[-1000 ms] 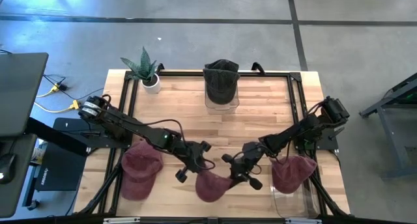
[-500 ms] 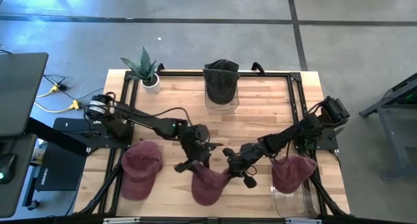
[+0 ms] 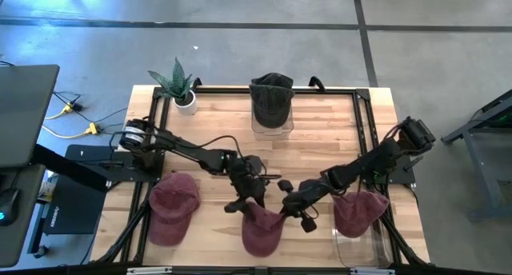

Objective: Pick & Place hat
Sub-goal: Put the top red cap into the bottom transparent bin

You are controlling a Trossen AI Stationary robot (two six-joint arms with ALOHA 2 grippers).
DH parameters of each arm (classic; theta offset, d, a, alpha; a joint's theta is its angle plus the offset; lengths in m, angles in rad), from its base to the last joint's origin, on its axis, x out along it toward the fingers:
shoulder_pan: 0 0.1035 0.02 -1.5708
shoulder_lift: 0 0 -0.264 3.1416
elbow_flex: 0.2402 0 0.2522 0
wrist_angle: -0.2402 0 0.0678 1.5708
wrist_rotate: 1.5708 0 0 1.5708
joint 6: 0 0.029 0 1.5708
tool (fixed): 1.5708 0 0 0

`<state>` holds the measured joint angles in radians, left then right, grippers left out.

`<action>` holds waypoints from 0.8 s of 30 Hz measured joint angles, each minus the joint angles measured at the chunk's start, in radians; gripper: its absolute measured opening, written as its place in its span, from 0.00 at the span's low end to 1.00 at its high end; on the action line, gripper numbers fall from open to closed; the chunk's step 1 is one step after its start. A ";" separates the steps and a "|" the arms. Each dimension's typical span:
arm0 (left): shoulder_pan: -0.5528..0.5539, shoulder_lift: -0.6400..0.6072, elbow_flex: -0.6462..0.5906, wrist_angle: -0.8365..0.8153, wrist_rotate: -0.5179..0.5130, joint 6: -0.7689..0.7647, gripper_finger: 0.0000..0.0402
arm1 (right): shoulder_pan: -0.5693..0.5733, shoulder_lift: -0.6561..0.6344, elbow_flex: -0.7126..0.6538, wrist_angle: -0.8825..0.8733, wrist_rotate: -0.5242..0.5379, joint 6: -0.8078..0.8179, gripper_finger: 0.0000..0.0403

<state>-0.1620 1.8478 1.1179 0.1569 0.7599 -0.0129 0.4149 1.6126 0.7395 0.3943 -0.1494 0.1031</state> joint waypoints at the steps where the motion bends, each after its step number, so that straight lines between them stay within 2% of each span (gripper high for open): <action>1: 0.000 0.015 0.000 0.009 0.028 0.000 0.56 | 0.006 -0.008 0.000 -0.006 0.008 -0.007 0.01; 4: -0.001 0.044 0.000 0.036 0.122 0.004 0.53 | 0.020 -0.018 0.000 -0.018 0.029 -0.031 0.01; 7: -0.002 0.042 0.000 0.047 0.159 0.012 0.46 | 0.020 -0.018 0.000 -0.025 0.026 -0.033 0.01; 13: 0.006 0.042 0.000 0.062 0.181 0.065 0.20 | 0.020 -0.017 0.000 -0.039 -0.006 -0.052 0.01; 17: 0.034 0.042 0.000 0.074 0.312 0.038 0.03 | 0.022 -0.017 0.000 -0.028 -0.095 -0.067 0.01; 24: 0.034 0.042 0.000 0.187 0.398 0.004 0.04 | 0.040 -0.017 0.001 0.016 -0.220 -0.156 0.01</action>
<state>-0.1280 1.8896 1.1175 0.3436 1.1576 -0.0093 0.4545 1.5951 0.7406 0.4099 -0.3698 -0.0527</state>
